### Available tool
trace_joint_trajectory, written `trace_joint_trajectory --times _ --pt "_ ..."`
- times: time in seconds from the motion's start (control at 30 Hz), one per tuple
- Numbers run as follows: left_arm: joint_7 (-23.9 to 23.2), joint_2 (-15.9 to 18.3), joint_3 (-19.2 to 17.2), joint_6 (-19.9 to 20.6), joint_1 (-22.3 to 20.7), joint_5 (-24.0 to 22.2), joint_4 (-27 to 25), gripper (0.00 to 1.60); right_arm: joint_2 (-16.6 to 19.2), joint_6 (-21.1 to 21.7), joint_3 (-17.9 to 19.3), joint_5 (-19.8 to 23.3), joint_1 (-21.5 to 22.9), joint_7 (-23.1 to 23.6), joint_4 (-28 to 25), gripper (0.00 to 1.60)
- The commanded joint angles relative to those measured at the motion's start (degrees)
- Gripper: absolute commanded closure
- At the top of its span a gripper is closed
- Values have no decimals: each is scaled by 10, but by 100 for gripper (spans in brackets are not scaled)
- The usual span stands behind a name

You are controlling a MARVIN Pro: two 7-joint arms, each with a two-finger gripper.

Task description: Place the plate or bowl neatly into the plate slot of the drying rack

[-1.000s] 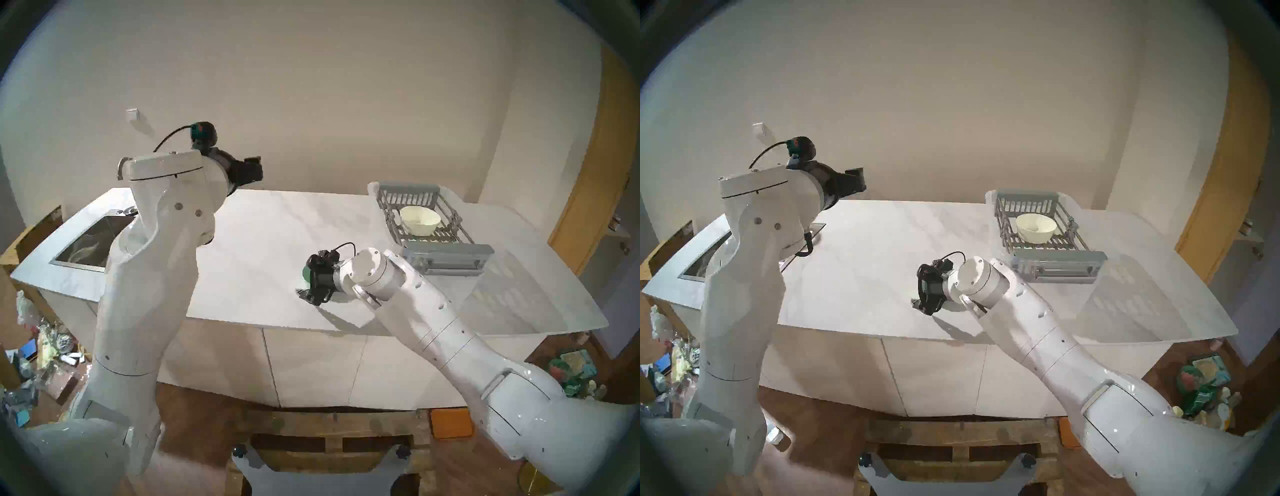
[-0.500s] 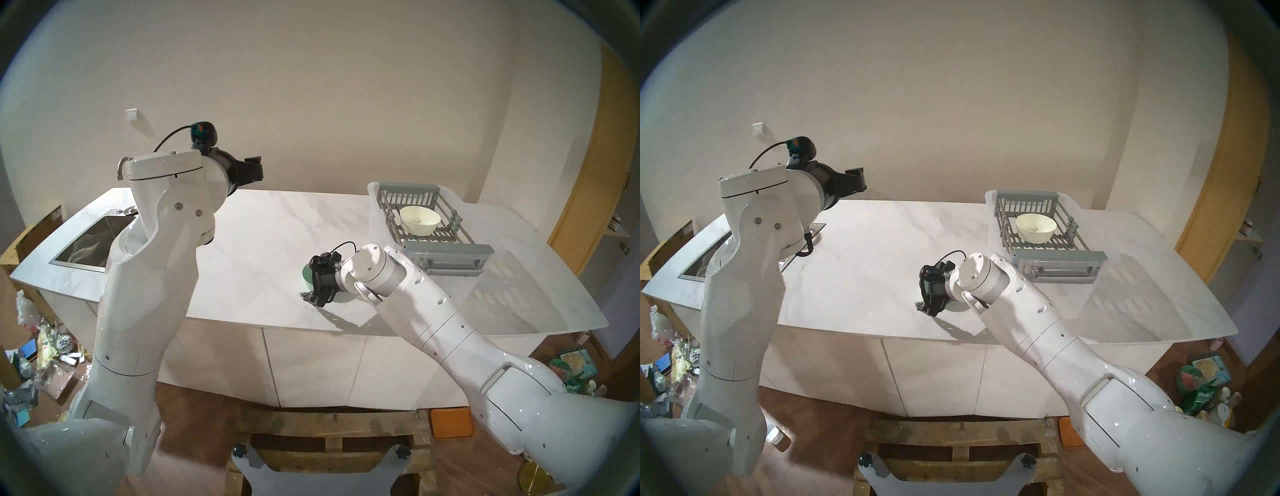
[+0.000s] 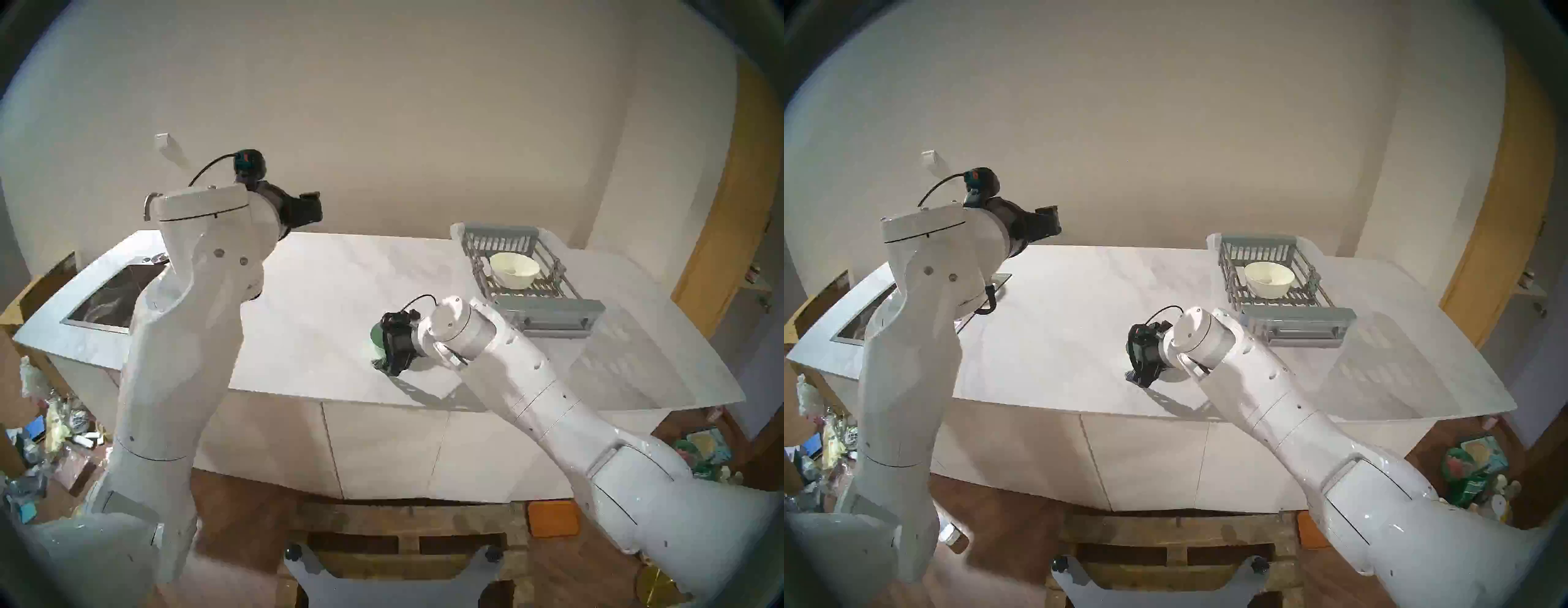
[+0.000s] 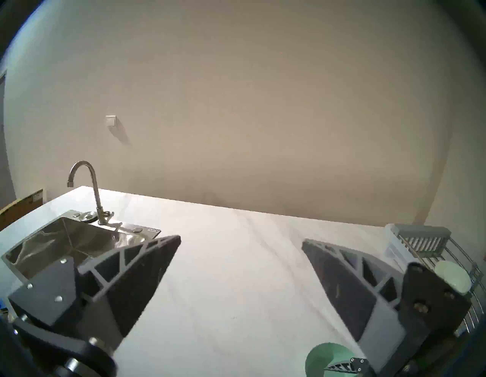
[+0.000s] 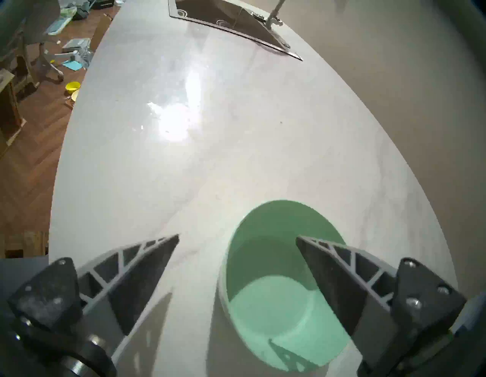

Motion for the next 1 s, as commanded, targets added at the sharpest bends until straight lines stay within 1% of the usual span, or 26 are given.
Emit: trace_joint_trajectory --times 0.0,0.37,0.43,0.47,0.5,0.53,0.6,0.67,0.83,0.87,0.9,0.93,0.97 --pt "54 -1 -4 -2 -12 2 -13 0 -6 11 5 0 15 1 -10 0" --pt "55 -1 -4 -2 -12 2 -13 0 -7 26 6 -7 15 2 -12 0" --pt "56 0 -4 -2 -12 1 -13 0 -4 29 2 -12 14 4 -12 21" --pt "57 0 -4 -2 -12 1 -13 0 -4 31 2 -12 14 5 -11 28" --pt "57 0 -4 -2 -13 0 -13 0 -4 33 3 -13 14 5 -12 53" --pt "57 0 -4 -2 -13 0 -13 0 -4 33 3 -13 14 5 -12 53" --pt "57 0 -4 -2 -13 0 -13 0 -3 35 3 -15 13 5 -12 87" --pt "57 0 -4 -2 -13 0 -13 0 -3 38 5 -15 12 5 -13 95" --pt "57 0 -4 -2 -13 0 -13 0 0 47 7 -15 7 10 -20 97" --pt "57 0 -4 -2 -13 0 -13 0 0 48 7 -15 6 10 -21 107" --pt "57 0 -4 -2 -13 0 -13 0 0 50 10 -14 3 9 -23 132" --pt "57 0 -4 -2 -13 0 -13 0 0 48 13 -12 1 6 -24 144" --pt "57 0 -4 -2 -13 0 -13 0 0 48 13 -12 1 6 -24 144"
